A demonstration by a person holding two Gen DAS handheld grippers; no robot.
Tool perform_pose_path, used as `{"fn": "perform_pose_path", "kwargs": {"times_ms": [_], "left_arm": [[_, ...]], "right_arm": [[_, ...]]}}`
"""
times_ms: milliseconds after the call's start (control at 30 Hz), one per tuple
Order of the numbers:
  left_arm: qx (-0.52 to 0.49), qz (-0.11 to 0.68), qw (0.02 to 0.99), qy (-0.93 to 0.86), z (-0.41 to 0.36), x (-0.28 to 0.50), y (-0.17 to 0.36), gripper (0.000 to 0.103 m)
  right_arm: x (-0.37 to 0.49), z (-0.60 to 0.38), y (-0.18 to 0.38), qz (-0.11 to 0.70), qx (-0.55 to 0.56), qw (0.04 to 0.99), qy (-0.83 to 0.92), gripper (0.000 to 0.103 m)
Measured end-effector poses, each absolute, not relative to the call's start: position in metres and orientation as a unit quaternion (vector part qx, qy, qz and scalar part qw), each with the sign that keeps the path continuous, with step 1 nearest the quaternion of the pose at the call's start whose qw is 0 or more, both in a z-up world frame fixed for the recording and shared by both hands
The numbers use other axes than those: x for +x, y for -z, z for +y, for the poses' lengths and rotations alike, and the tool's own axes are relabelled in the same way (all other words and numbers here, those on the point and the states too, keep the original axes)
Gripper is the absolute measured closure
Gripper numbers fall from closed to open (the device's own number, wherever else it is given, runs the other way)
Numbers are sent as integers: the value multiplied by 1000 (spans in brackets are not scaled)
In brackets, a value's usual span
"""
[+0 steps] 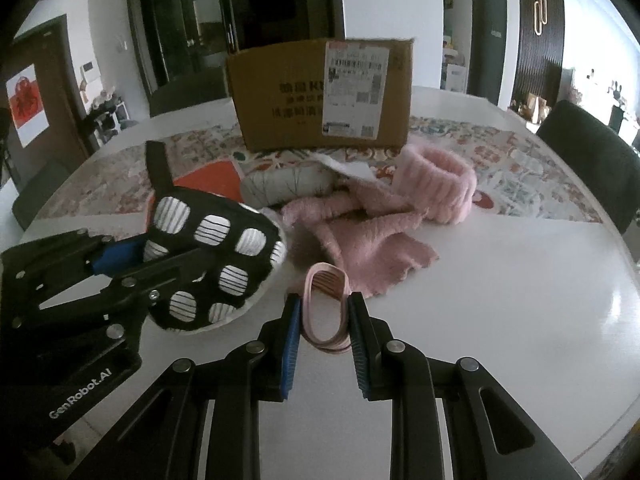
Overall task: Organize soft objects
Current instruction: 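Carry the oven mitt and pink ring over the cardboard box with both tools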
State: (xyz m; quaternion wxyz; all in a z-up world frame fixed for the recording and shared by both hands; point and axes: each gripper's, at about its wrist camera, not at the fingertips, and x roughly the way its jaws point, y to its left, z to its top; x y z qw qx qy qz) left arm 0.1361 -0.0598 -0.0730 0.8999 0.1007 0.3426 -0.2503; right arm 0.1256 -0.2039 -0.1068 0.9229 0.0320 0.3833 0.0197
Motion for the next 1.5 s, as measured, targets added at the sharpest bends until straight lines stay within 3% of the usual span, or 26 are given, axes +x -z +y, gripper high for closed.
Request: {"fn": "perform_pose_path", "kwargs": {"times_ms": [733,1500], "left_arm": [[39,268,945,183,-50,114,-15,81],[26,199,967,160,-55,168,-82,80]], "right_arm": [[103,-218,12,263,41,964,-10,78],[158,-231,-55,196,67,978,-19,78]]}}
